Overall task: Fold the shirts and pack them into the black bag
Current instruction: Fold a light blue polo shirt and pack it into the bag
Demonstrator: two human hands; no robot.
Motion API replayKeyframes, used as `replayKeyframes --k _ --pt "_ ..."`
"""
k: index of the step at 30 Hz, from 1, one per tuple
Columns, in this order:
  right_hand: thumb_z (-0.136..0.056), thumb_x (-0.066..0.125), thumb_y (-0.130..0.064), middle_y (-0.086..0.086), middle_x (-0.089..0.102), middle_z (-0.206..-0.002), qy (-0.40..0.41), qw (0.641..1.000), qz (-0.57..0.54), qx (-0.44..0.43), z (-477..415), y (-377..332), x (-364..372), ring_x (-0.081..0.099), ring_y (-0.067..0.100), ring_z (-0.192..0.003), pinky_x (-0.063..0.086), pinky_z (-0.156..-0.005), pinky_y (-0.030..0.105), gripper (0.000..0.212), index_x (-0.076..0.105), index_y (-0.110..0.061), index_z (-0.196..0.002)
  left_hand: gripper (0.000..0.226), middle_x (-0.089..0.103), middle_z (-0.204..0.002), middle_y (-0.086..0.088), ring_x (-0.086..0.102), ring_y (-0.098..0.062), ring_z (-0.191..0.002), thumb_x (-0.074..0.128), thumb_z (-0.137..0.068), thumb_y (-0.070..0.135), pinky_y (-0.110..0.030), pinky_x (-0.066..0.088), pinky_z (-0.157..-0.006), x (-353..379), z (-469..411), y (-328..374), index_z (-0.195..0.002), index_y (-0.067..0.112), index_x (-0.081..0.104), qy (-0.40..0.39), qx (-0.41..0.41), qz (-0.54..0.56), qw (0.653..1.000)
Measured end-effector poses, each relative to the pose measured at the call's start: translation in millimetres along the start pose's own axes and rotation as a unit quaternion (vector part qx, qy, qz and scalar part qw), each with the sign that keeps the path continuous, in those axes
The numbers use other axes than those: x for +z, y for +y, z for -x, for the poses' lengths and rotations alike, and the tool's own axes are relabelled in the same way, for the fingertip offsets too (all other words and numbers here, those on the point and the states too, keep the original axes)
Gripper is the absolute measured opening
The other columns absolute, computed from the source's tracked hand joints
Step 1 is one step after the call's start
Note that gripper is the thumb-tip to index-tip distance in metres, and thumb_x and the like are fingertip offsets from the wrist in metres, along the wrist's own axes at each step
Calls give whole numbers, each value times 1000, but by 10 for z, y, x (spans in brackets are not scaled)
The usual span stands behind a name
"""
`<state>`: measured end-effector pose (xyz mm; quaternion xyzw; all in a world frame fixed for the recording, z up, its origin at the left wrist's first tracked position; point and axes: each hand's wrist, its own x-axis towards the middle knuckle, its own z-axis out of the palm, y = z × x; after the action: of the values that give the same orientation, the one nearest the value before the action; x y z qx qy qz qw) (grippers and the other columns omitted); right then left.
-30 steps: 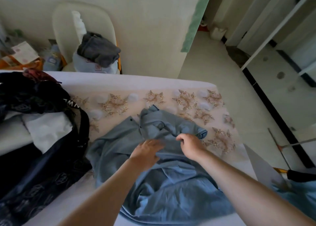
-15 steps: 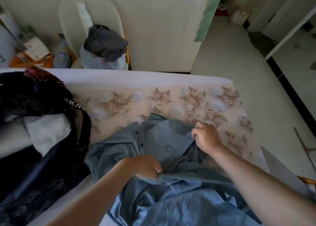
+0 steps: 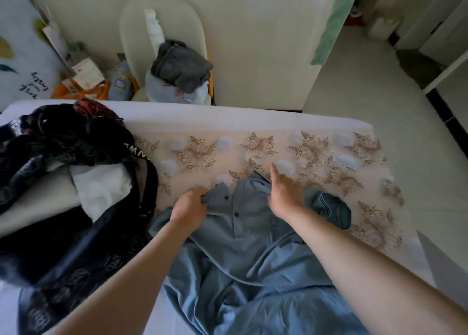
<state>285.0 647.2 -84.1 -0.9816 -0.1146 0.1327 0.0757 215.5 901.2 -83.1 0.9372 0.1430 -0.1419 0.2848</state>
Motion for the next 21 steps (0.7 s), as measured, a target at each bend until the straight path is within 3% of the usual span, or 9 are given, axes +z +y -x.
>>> replayKeyframes --k 2,5,7,9,10,12,15,18,21 --pt "-87 65 -7 -1 63 -115 41 999 -9 1 -1 -7 -31 60 25 -102 45 -95 41 48 55 -16 -133 20 62 -99 2 58 -21 -91 58 -87 9 -27 41 -74 -132 74 40 -103 16 68 56 33 66 996" --pt "-66 71 8 -2 61 -96 177 975 9 -136 206 62 -90 57 24 -90 42 -83 40 46 66 -15 -105 33 61 -101 7 57 -15 -89 57 -80 -1 -27 45 -78 -273 219 65 -93 26 71 103 100 101 985" --pt "-59 70 3 -3 55 -92 146 953 35 -262 434 163 -93 52 21 -89 40 -80 37 38 66 -20 -90 41 62 -99 12 60 -13 -89 54 -81 0 -30 51 -80 -308 337 26 -79 39 67 -29 113 48 992" --pt "-67 65 -14 -3 55 -104 9 945 34 -325 663 253 -44 50 19 -103 41 -89 36 17 64 -26 -78 33 65 -101 10 63 -15 -92 51 -88 9 -32 53 -84 -290 472 20 -81 36 69 -206 90 -61 972" --pt "-71 62 -20 -3 56 -112 -63 950 6 -306 740 286 -8 49 17 -111 41 -95 35 8 63 -27 -75 26 67 -102 5 64 -18 -94 48 -92 15 -32 53 -85 -261 519 24 -88 31 69 -241 72 -108 962" --pt "-82 62 -24 -4 56 -119 -117 963 -67 -233 795 282 26 52 13 -113 44 -98 34 8 66 -24 -75 23 69 -102 -5 65 -26 -94 42 -98 29 -34 52 -79 -171 553 4 -103 22 63 -174 35 -137 974" --pt "-93 63 -27 -6 57 -105 -1 979 -164 -118 681 149 59 60 10 -80 51 -77 31 10 66 -18 -92 37 65 -103 -10 61 -32 -88 40 -101 42 -36 47 -69 -20 508 103 -132 23 45 -24 12 -45 999" --pt "-90 66 -42 -5 61 -110 -48 995 -87 -30 551 -18 79 63 16 -92 53 -83 34 33 57 -20 -113 54 48 -128 -10 57 -32 -107 52 -95 51 -40 49 -78 94 393 290 -135 18 37 -10 -19 -16 1000" --pt "-90 64 -29 -1 69 -103 -60 998 26 -2 581 -104 154 67 21 -91 54 -80 33 19 65 -18 -105 57 50 -130 -12 58 -32 -108 62 -92 32 -39 49 -76 131 330 333 -139 15 34 -58 -59 -69 994"
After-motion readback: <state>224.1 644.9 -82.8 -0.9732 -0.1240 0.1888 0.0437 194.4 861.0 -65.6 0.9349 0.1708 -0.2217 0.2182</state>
